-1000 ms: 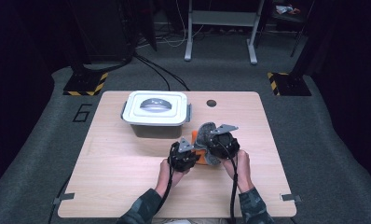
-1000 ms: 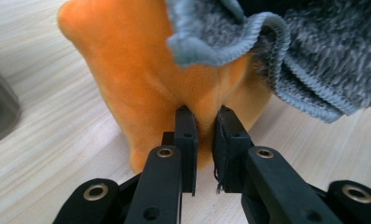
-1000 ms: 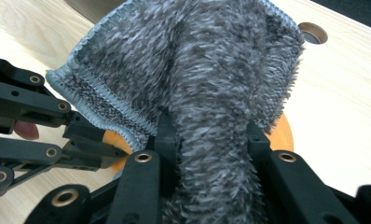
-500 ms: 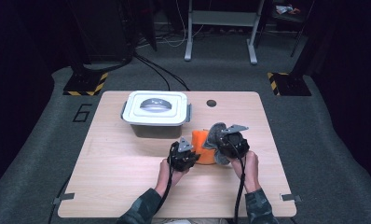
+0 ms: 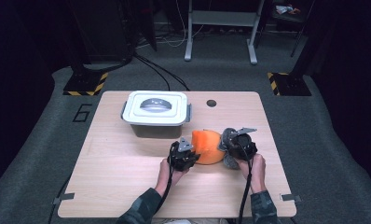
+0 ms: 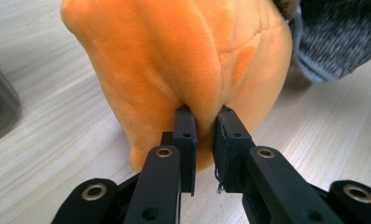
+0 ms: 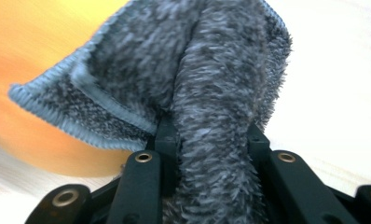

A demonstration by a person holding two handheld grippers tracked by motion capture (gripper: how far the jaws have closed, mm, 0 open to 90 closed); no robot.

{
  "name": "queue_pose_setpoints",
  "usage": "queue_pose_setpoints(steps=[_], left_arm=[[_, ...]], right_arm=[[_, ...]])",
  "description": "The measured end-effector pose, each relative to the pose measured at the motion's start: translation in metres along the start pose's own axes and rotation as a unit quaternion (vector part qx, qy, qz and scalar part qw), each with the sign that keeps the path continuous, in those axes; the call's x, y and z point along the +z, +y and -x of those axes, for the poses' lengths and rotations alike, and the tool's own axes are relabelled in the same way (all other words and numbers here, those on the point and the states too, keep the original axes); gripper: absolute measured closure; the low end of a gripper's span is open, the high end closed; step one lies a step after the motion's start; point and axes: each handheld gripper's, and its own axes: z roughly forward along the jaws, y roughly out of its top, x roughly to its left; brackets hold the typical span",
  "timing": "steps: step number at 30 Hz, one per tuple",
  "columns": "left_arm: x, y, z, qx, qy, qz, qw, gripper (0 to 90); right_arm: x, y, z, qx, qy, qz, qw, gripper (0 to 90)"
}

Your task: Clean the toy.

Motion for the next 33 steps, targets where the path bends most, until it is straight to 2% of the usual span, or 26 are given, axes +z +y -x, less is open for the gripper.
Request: queue_pose_setpoints(steps=[6,7,8,10,14,16,18,22,24,26,28,29,33], left_arm=[[0.0,0.0,0.0,-0.002,0.001,0.002,1.0,80.0],[0.0,0.0,0.0,-0.001,0.002,0.002,1.0,80.0],[0.0,0.0,0.0,0.001,0.004,0.003,1.0,80.0],[0.0,0.001,0.0,0.005,0.005,0.004,1.0,79.9],[-0.001,0.001,0.001,0.002,0.006,0.007,1.0,79.8],[-0.001,0.002,0.002,0.007,0.007,0.009,0.9999,79.8],[-0.001,0.003,0.004,0.01,0.006,0.009,0.9999,79.7],[0.0,0.004,0.006,0.021,0.01,0.008,0.9997,79.7],[0.0,0.004,0.007,0.025,0.008,0.008,0.9996,79.7],[0.0,0.004,0.008,0.03,0.012,0.008,0.9994,79.7],[0.0,0.004,0.007,0.03,0.01,0.006,0.9995,79.5],[-0.001,0.004,0.006,0.028,0.009,0.005,0.9996,79.5],[0.0,0.003,0.005,0.022,0.007,0.009,0.9997,79.6]], right_arm=[[0.019,-0.009,0.008,0.008,0.004,-0.031,0.9995,67.2],[0.02,-0.01,0.007,0.021,0.004,-0.044,0.9988,67.2],[0.022,-0.01,0.01,0.011,0.001,-0.041,0.9991,67.2],[0.018,-0.01,0.011,0.014,0.001,-0.038,0.9992,67.2],[-0.004,-0.001,0.009,0.013,-0.002,-0.002,0.9999,67.2],[-0.018,0.006,0.004,0.01,0.007,0.02,0.9997,67.2],[-0.031,0.016,-0.005,-0.006,0.021,0.046,0.9987,67.1],[-0.042,0.033,-0.028,-0.039,0.049,0.064,0.9959,66.8],[-0.041,0.041,-0.043,-0.067,0.063,0.066,0.9935,66.8],[-0.036,0.045,-0.054,-0.085,0.07,0.061,0.9921,66.4],[-0.028,0.047,-0.062,-0.099,0.06,0.051,0.992,66.5],[-0.025,0.047,-0.063,-0.099,0.054,0.052,0.9923,66.6],[-0.024,0.046,-0.057,-0.087,0.054,0.051,0.9935,66.9]])
